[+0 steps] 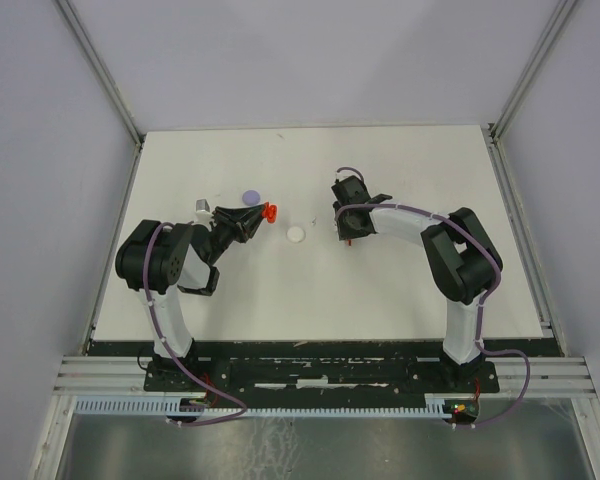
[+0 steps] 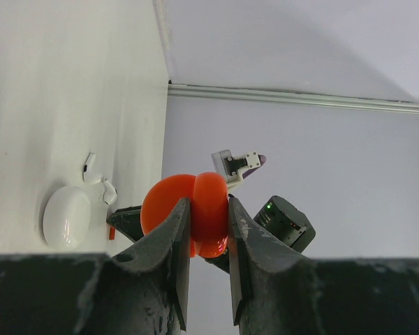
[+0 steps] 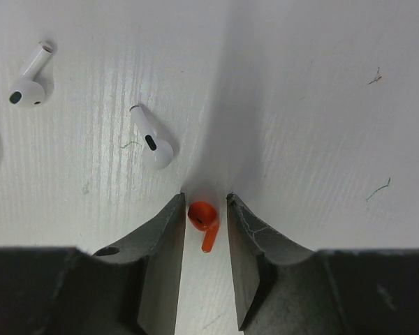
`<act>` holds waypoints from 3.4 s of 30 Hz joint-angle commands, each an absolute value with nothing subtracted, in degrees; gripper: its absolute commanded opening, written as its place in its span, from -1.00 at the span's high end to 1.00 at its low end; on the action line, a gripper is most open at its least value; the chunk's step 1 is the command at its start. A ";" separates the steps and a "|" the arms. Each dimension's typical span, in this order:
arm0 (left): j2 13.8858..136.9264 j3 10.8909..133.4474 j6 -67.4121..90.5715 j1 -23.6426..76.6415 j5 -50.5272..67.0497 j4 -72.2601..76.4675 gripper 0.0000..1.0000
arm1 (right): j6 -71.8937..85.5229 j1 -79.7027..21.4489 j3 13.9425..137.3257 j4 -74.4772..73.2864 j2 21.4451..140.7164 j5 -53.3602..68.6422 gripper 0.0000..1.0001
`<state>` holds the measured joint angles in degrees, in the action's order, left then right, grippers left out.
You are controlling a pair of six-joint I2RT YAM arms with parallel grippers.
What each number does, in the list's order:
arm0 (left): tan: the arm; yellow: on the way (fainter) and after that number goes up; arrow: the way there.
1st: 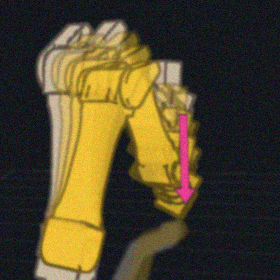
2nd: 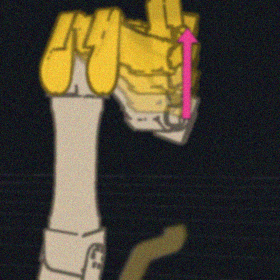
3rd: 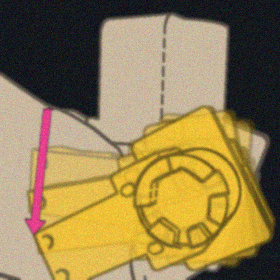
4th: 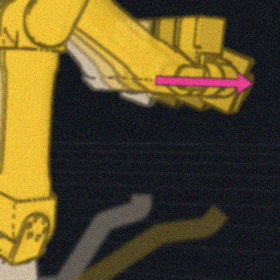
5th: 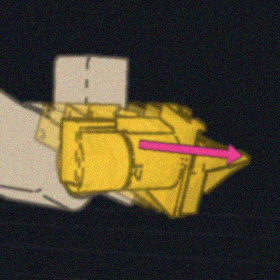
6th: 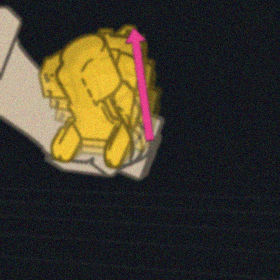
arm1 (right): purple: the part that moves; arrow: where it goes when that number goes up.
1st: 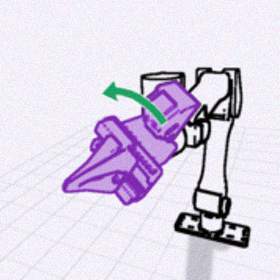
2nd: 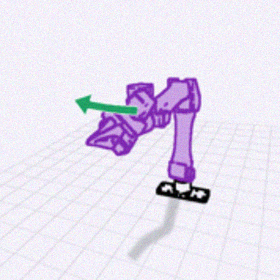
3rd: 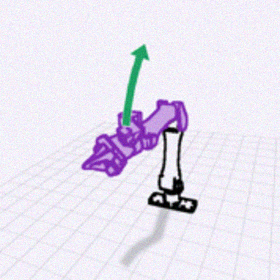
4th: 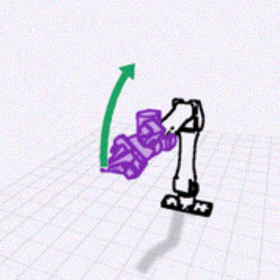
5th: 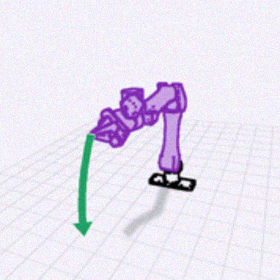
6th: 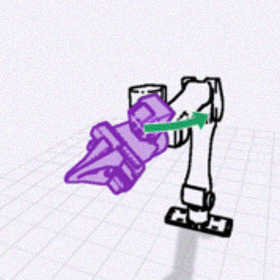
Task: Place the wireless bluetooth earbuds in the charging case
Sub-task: Pick up the earbud from the center of the board, then place the earbud in the charging case.
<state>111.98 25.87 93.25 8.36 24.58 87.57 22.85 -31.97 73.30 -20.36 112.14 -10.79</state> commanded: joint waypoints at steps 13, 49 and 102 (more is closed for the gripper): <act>112.05 26.72 94.67 8.09 25.84 99.13 0.94 | 23.25 -31.69 72.98 -22.30 111.62 -10.37 0.22; 112.15 26.70 94.60 8.09 25.75 99.11 0.94 | 22.61 -31.69 72.35 -23.73 110.57 -11.11 0.29; 116.93 35.53 100.98 18.64 27.14 95.39 0.94 | 2.47 -31.86 42.11 82.71 102.36 19.20 0.97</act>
<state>115.92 33.89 98.74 18.15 25.89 87.57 1.89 -31.77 40.86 74.15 102.52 13.04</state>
